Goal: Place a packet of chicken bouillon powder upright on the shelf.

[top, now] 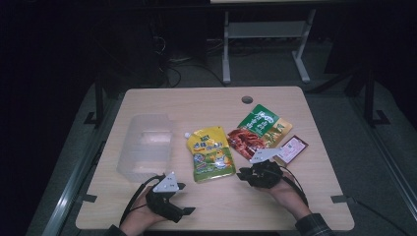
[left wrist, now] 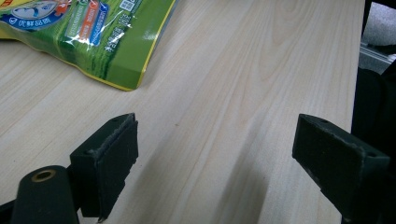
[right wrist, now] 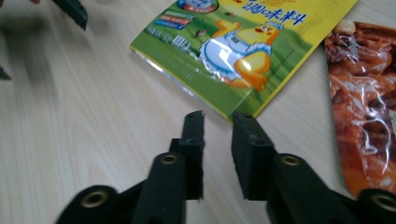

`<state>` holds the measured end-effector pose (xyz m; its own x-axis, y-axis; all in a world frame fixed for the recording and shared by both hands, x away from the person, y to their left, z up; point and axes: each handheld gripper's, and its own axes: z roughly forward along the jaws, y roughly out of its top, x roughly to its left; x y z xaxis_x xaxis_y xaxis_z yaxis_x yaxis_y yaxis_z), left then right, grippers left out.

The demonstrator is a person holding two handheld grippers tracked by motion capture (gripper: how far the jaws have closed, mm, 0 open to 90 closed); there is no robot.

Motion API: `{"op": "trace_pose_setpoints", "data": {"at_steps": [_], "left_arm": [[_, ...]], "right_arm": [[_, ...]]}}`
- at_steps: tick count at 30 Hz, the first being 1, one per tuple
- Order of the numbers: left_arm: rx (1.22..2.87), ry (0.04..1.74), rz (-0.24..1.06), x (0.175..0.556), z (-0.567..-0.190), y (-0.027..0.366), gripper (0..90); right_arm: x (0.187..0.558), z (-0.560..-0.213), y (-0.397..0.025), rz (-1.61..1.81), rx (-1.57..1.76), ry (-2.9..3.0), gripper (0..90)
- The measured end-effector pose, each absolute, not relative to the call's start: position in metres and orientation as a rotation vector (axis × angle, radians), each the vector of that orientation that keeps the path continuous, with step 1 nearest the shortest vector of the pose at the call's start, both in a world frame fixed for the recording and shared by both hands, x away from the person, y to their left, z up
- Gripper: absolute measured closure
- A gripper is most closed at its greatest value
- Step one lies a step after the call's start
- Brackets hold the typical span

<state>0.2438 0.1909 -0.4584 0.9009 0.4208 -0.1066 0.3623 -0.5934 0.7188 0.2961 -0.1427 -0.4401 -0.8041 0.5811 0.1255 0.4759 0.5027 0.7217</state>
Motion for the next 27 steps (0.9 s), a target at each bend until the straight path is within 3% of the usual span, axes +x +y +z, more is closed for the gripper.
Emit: {"op": "trace_pose_setpoints", "data": {"at_steps": [4, 27], "left_arm": [[2.264, 0.552, 0.090, 0.244, -0.459, 0.191, 13.7], [2.264, 0.546, 0.082, 0.244, -0.459, 0.190, 13.7]], "right_arm": [[0.306, -0.439, -0.133, 1.196, 0.899, 2.632, 89.3], [0.361, -0.434, -0.066, 1.191, 0.829, 2.680, 89.6]]}}
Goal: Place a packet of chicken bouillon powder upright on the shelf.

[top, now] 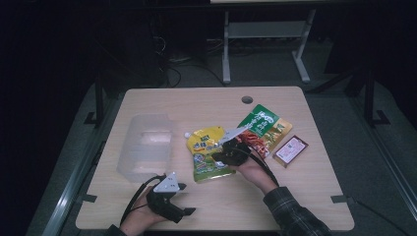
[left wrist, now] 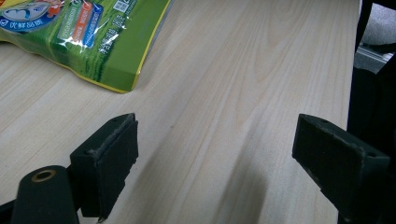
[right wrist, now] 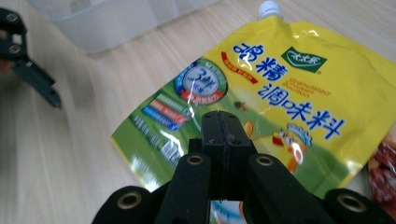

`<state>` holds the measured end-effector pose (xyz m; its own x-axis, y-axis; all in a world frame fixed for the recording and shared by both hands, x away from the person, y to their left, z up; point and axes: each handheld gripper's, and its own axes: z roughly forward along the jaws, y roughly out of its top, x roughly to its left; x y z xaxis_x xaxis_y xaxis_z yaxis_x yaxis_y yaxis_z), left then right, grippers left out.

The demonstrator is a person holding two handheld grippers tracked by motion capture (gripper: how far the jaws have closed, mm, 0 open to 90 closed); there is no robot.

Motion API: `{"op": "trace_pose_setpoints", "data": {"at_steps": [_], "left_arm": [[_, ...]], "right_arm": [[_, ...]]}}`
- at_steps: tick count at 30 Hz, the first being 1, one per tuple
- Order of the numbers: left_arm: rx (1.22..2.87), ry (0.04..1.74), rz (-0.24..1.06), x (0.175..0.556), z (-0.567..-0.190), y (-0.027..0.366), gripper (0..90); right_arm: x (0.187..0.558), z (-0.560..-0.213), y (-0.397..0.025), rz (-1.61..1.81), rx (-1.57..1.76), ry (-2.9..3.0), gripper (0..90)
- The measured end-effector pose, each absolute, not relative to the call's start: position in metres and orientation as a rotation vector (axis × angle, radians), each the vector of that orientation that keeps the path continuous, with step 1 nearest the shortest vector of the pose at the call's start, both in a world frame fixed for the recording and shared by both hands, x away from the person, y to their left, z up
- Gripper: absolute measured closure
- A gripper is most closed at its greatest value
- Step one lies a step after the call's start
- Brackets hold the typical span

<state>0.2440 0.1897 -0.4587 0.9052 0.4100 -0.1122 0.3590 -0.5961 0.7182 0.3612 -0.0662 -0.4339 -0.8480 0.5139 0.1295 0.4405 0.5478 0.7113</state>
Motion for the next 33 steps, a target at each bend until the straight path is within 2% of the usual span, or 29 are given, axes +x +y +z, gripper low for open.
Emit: {"op": "trace_pose_setpoints", "data": {"at_steps": [16, 33], "left_arm": [[2.274, 0.536, 0.088, 0.244, -0.458, 0.190, 13.9], [2.273, 0.538, 0.094, 0.245, -0.457, 0.192, 14.0]], "right_arm": [[0.375, -0.449, -0.058, 1.135, 0.820, 2.711, 89.7], [0.353, -0.447, -0.064, 1.131, 0.765, 2.769, 89.7]]}}
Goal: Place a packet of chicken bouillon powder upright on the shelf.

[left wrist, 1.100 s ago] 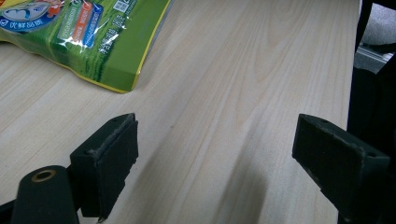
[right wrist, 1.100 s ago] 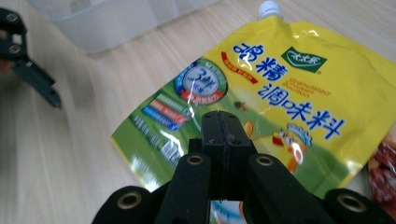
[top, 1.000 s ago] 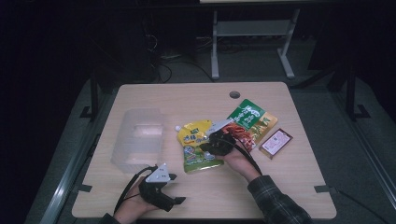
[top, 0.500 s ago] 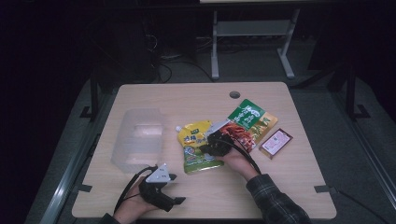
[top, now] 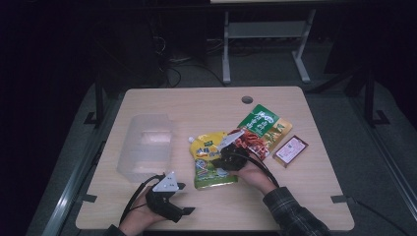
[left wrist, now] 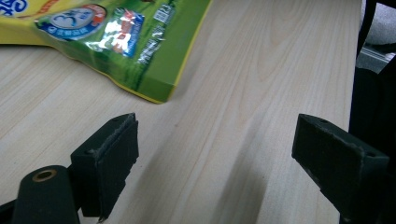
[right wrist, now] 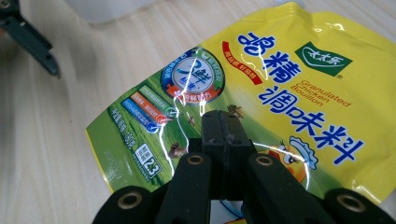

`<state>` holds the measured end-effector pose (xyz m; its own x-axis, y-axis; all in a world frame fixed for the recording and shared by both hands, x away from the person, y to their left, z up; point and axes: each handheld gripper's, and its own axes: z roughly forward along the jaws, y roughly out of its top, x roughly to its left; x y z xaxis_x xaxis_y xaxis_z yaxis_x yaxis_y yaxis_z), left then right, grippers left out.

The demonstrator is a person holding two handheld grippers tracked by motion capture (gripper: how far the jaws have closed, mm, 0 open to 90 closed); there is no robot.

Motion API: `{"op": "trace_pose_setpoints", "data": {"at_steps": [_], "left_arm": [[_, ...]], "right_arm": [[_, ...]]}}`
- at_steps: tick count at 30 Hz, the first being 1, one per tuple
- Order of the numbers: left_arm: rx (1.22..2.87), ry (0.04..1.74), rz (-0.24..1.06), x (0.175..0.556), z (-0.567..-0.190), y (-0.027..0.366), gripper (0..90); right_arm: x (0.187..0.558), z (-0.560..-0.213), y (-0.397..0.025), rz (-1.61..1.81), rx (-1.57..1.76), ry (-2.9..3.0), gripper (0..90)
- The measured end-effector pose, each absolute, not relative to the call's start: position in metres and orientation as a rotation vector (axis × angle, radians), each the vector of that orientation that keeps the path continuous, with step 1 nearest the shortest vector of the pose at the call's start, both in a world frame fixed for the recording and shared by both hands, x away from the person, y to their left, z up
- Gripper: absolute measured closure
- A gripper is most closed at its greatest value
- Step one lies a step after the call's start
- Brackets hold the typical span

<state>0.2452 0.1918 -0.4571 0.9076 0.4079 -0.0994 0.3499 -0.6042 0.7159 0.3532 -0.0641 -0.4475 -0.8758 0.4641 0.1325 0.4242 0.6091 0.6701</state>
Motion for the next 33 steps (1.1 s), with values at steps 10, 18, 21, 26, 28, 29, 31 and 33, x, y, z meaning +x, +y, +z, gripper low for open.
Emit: {"op": "trace_pose_setpoints", "data": {"at_steps": [10, 18, 21, 26, 28, 29, 31, 33], "left_arm": [[2.272, 0.543, 0.097, 0.245, -0.457, 0.192, 14.0], [2.265, 0.548, 0.094, 0.245, -0.457, 0.192, 14.0], [2.266, 0.548, 0.093, 0.245, -0.457, 0.192, 14.0], [2.270, 0.542, 0.101, 0.245, -0.457, 0.192, 14.0], [2.270, 0.544, 0.100, 0.245, -0.457, 0.192, 14.0], [2.269, 0.544, 0.099, 0.245, -0.457, 0.192, 14.0], [2.270, 0.541, 0.101, 0.245, -0.457, 0.192, 13.9], [2.272, 0.537, 0.101, 0.245, -0.457, 0.192, 14.0]], "right_arm": [[0.334, -0.445, -0.065, 1.093, 0.698, 2.798, 89.7], [0.314, -0.445, -0.068, 1.099, 0.662, 2.829, 89.7], [0.307, -0.445, -0.069, 1.100, 0.653, 2.840, 89.7], [0.293, -0.445, -0.073, 1.116, 0.632, 2.860, 89.8], [0.290, -0.446, -0.075, 1.112, 0.587, 2.863, 89.7], [0.288, -0.446, -0.076, 1.114, 0.576, 2.866, 89.7], [0.284, -0.445, -0.078, 1.113, 0.573, 2.868, 89.7], [0.283, -0.444, -0.081, 1.100, 0.570, 2.864, 89.7]]}}
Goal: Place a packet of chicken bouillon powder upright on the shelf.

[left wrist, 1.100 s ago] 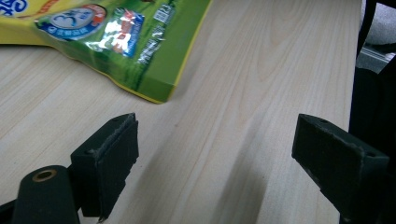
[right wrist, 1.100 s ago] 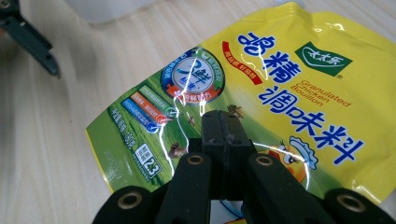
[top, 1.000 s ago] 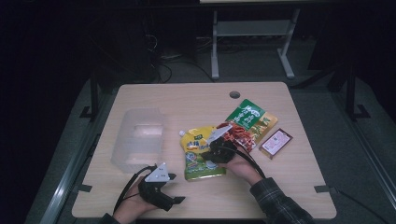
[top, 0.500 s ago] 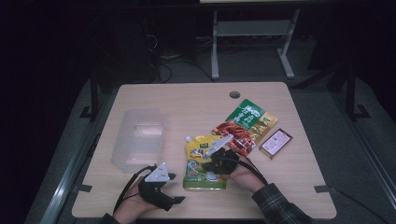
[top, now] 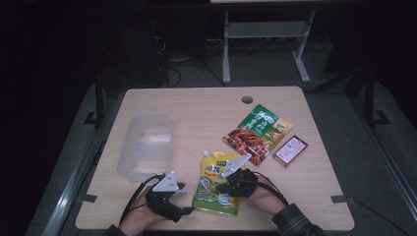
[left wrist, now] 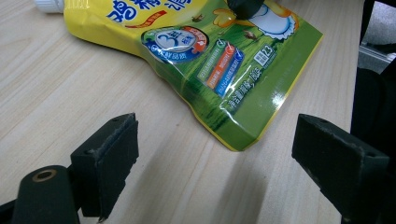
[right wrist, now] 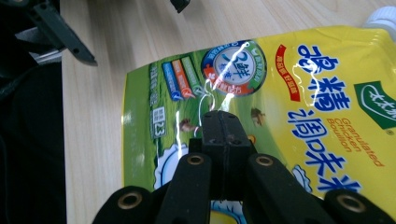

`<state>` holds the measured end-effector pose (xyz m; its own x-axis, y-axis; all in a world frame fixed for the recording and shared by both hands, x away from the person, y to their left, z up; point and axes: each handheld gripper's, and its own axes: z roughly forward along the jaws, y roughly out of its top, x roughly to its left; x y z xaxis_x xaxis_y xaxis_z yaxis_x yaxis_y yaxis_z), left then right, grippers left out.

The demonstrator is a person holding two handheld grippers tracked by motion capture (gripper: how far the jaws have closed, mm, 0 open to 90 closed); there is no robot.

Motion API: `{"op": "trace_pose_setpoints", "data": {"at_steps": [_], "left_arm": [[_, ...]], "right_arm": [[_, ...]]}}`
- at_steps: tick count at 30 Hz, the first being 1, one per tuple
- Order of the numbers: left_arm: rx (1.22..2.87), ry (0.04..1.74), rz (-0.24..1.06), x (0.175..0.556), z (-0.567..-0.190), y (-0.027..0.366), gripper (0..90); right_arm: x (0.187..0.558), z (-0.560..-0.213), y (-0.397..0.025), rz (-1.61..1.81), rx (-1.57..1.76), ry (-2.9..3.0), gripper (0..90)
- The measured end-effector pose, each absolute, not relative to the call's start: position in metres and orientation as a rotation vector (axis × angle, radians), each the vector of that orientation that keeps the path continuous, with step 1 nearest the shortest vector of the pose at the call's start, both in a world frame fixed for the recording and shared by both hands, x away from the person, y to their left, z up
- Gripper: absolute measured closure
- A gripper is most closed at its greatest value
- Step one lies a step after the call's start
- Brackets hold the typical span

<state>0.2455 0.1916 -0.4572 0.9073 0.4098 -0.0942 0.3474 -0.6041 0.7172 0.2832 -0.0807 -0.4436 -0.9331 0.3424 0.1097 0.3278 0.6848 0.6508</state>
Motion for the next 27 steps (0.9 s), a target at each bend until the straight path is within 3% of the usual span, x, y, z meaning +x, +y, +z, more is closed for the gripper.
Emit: {"op": "trace_pose_setpoints", "data": {"at_steps": [12, 27], "left_arm": [[2.276, 0.543, 0.091, 0.245, -0.458, 0.190, 14.0], [2.261, 0.544, 0.087, 0.245, -0.456, 0.191, 13.9]], "right_arm": [[0.332, -0.442, -0.102, 1.086, 0.817, 2.731, 89.7], [0.309, -0.453, -0.107, 1.025, 0.771, 2.813, 89.7]]}}
